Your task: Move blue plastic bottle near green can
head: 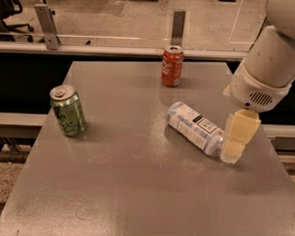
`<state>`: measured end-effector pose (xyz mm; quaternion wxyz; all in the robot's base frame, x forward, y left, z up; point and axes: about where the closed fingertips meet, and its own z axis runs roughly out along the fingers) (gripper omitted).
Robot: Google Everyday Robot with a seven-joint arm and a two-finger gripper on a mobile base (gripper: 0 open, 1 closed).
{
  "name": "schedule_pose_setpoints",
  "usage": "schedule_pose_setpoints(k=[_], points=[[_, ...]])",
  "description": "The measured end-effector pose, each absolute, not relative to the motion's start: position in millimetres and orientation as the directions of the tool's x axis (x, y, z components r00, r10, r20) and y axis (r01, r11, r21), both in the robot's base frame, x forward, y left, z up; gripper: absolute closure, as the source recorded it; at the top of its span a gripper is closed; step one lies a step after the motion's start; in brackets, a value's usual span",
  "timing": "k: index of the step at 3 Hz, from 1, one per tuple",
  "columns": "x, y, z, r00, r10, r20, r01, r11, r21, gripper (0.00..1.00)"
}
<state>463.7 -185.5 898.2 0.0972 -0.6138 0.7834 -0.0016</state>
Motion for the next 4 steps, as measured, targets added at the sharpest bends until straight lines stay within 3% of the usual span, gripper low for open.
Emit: schedule_pose_setpoints(k=[4], points=[[482.6,-159.2,858.5,-0.437,-0.894,-0.104,-0.884,0.448,-0.133,0.00]])
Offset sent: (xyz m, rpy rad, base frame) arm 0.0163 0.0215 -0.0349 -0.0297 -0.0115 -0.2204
